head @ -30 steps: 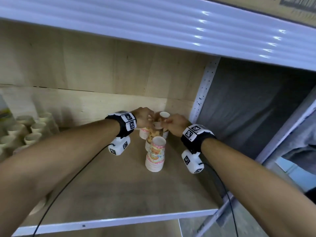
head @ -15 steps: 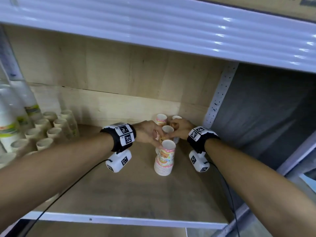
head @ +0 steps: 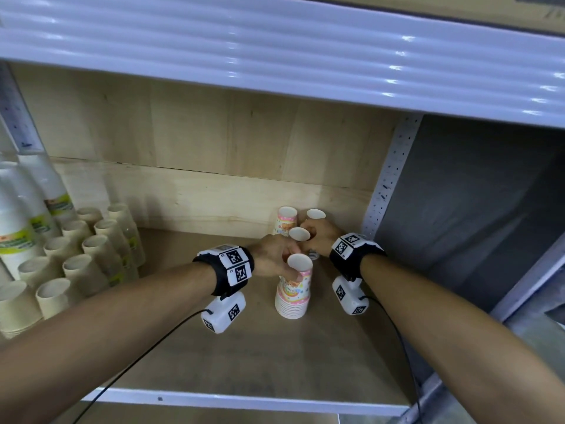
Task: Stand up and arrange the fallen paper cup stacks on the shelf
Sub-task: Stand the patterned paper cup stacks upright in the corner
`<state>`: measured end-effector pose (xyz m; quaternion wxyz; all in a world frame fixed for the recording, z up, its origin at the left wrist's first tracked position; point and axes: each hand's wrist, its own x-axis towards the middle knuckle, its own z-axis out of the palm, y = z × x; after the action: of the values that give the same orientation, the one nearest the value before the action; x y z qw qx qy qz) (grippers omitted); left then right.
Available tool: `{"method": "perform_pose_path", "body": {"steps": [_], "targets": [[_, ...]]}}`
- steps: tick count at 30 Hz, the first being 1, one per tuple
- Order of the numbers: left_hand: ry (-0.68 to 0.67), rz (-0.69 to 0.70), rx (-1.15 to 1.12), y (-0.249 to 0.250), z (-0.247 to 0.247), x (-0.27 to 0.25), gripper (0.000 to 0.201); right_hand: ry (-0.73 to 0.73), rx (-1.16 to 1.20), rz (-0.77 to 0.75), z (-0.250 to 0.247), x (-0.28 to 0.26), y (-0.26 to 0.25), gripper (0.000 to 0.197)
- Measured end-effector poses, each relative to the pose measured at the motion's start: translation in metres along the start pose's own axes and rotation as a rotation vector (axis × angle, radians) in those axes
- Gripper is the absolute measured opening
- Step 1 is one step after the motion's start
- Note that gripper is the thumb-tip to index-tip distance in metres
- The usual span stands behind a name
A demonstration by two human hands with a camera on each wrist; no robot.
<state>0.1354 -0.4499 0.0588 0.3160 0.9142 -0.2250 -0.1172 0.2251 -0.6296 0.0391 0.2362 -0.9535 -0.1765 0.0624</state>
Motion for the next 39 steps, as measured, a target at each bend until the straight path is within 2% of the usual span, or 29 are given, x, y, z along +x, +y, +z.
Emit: {"method": "perform_pose_path", "body": {"steps": [6,12,17,22,28,34,39], "targets": [[0.002,-0.013,0.038,0.000,-0.007,0.000,0.037,0.011,0.041,-0.040,-0.007,-0.013,-0.011,0.014],[0.047,-0.047,0.084,-0.006,-0.025,0.007,0.035,0.057,0.129,0.074,-0.019,-0.023,-0.003,0.035],[0.101,-0.107,0.103,-0.019,-0.037,0.017,0.037,0.092,0.083,0.175,-0.027,-0.025,0.008,0.046],[0.151,-0.173,0.112,-0.032,-0.042,0.031,0.043,0.106,0.113,0.188,-0.034,-0.030,0.011,0.028],[0.180,-0.194,0.097,-0.036,-0.044,0.047,0.044,0.104,0.103,0.192,-0.033,-0.028,0.015,0.032],[0.205,-0.193,0.055,-0.036,-0.036,0.059,0.045,0.083,0.110,0.161,-0.030,-0.026,0.012,0.026],[0.181,-0.194,0.052,-0.038,-0.030,0.067,0.050,0.085,0.118,0.165,-0.029,-0.025,0.012,0.028]]}}
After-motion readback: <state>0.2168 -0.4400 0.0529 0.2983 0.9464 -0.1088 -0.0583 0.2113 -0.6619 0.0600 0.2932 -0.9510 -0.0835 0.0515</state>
